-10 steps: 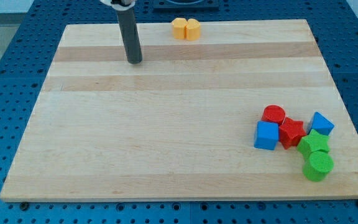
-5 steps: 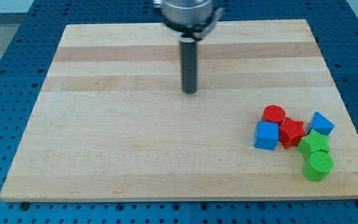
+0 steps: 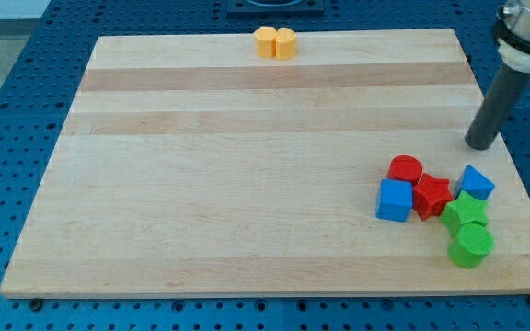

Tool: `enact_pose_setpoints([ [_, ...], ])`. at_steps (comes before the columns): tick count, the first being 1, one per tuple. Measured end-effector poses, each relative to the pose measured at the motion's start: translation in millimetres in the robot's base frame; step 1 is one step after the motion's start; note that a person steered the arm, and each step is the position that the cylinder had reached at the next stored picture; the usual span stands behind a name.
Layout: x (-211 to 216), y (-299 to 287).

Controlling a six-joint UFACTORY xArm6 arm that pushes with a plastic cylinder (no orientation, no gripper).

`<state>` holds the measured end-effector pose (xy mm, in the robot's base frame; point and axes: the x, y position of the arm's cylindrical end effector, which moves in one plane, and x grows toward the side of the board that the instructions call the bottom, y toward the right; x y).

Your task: Separate blue triangle from group of blocks

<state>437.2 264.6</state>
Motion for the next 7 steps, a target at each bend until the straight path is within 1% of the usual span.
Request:
enact_pose_setpoints([
  [1, 12.8, 10.5],
  [3, 48.0, 13.8],
  [4, 55.2, 13.8],
  [6, 56.7, 3.5],
  [7, 69.4, 3.4],
])
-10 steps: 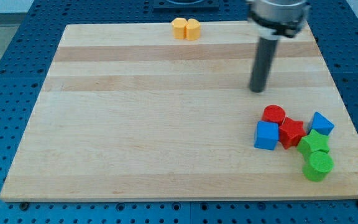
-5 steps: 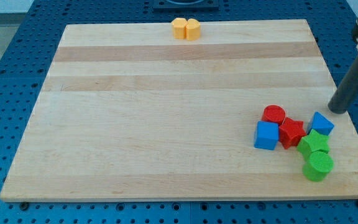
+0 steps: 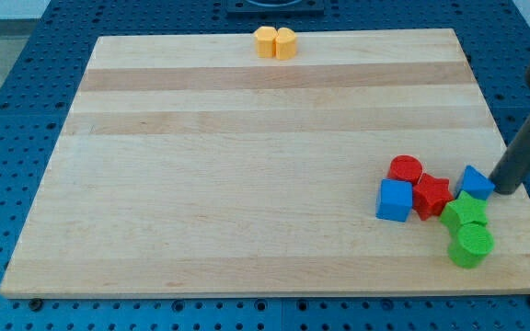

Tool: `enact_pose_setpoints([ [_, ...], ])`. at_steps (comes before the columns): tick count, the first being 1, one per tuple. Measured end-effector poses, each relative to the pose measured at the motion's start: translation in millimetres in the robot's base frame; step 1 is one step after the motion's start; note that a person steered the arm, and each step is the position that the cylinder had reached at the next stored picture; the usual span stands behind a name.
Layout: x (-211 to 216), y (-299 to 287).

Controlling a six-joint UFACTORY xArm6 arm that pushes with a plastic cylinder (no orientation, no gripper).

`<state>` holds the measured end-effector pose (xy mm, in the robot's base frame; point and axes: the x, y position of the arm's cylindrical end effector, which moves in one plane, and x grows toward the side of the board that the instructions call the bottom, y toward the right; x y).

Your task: Separate blue triangle from group of blocks

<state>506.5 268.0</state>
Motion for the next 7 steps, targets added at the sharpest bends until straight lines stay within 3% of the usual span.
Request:
enact_pose_setpoints([
  [7, 8.9, -38.2],
])
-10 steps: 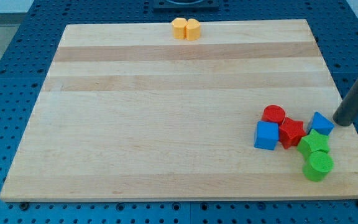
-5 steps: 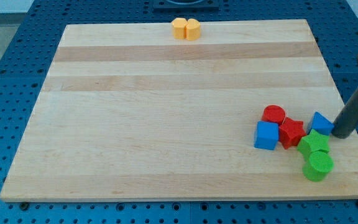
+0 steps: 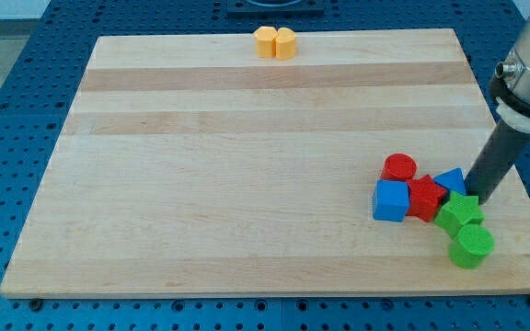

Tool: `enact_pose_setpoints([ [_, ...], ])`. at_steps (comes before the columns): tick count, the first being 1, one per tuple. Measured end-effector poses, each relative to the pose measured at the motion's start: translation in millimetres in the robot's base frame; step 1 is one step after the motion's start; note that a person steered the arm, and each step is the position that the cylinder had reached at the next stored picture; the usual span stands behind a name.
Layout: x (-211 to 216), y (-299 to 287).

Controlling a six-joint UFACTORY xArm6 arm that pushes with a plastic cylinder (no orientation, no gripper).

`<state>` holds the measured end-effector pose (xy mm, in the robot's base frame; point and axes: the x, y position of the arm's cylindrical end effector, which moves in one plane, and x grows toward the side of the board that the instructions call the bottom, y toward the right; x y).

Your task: Separate blue triangle from group of blocks

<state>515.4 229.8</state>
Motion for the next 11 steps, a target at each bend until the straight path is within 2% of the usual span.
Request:
enact_pose_setpoints([
  [3, -1.1, -24.9],
  [7, -36.0, -30.1],
  [11, -68.0, -133.5],
])
